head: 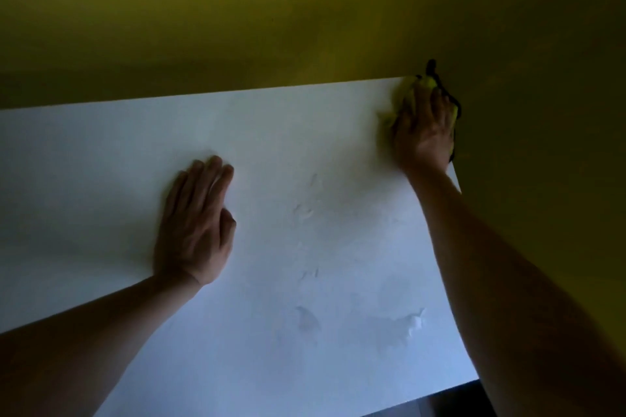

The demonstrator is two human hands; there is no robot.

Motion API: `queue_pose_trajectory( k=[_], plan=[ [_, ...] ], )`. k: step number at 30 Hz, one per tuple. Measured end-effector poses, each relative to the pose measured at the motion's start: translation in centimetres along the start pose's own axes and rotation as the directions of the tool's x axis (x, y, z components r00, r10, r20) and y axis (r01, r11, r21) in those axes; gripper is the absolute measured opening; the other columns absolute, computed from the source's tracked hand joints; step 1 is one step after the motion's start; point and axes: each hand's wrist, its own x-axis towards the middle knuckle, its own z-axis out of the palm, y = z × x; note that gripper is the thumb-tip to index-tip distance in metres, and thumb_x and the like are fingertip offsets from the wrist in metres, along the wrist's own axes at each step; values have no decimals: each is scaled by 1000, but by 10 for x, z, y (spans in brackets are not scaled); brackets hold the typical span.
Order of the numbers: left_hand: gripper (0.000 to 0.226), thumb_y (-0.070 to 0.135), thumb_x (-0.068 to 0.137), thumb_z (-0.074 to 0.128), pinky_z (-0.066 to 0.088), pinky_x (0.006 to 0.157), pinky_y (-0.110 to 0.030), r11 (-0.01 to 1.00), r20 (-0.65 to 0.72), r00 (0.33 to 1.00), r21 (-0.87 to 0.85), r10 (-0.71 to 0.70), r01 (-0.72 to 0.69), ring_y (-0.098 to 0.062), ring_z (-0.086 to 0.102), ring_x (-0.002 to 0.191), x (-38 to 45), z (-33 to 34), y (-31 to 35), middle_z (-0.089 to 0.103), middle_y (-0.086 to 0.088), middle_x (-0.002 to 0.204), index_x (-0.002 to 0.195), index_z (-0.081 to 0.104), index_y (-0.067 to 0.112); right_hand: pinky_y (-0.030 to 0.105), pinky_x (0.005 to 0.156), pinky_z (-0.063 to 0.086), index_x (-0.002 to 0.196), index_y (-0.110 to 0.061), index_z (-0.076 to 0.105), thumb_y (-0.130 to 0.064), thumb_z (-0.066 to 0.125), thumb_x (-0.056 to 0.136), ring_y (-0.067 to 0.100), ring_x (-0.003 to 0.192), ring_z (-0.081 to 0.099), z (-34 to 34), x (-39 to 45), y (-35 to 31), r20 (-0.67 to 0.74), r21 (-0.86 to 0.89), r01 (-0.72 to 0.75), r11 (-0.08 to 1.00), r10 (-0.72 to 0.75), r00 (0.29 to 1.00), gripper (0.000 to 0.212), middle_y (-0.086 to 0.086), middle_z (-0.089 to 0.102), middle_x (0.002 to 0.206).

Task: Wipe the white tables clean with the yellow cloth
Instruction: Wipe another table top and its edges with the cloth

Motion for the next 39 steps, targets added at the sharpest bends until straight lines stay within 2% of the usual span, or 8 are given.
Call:
queue_pose_trajectory(
  k=[3,8,14,19,23,27,33,39],
  plan=[
    [63,18,93,37,25,124,-56,1000,-1,1000,-12,-8,8,-38,34,152,1,-2,2,37,-17,164,154,44,4,40,124,12,157,-21,28,-36,38,104,27,153,16,8,-17,-24,-5,-8,-47,999,47,999,56,10,23,164],
    [69,17,91,41,23,127,-50,997,-11,997,-21,-70,70,-37,33,153,-2,-2,4,32,-21,165,156,36,-4,47,121,18,153,-21,39,-34,50,97,30,151,23,30,-99,-115,70,133,305,943,-316,946,58,12,31,161],
    [68,15,92,37,23,127,-49,998,7,998,-10,-67,67,-35,31,154,-1,-4,4,31,-21,166,157,34,-4,47,123,15,153,-24,40,-44,42,96,24,152,22,36,-139,-136,109,184,433,882,-456,883,61,8,32,162],
    [67,15,94,38,21,128,-48,996,18,996,-10,-86,86,-34,29,155,-3,-3,7,29,-19,167,158,32,-3,44,111,32,149,-26,45,-43,39,95,28,141,37,10,-73,-37,-4,9,175,984,-175,985,57,6,43,153],
    [68,15,93,39,20,128,-48,996,36,995,-1,-92,92,-33,28,155,-1,-3,8,28,-18,167,159,31,-2,44,122,17,153,-17,38,-36,35,98,32,151,22,-8,-36,20,-16,70,23,997,-22,1000,59,15,30,161],
    [68,16,94,37,18,129,-46,996,43,995,13,-93,93,-32,26,156,-1,-1,7,27,-18,168,159,29,-2,43,123,13,157,-21,30,-40,30,98,27,153,16,-1,-59,-15,-14,23,-68,997,68,998,62,10,23,164],
    [68,17,94,35,18,129,-46,996,41,995,33,-88,87,-31,26,157,-1,0,5,27,-17,168,159,30,-1,43,122,15,154,-23,37,-40,45,94,26,153,20,28,-167,-127,98,165,328,930,-347,933,63,9,30,162],
    [67,17,95,35,19,129,-45,997,39,996,28,-78,77,-31,26,156,-2,0,4,27,-17,168,159,30,0,46,123,15,152,-21,41,-40,51,96,27,151,24,27,-173,-111,86,178,414,893,-433,897,60,11,32,161]
  ],
)
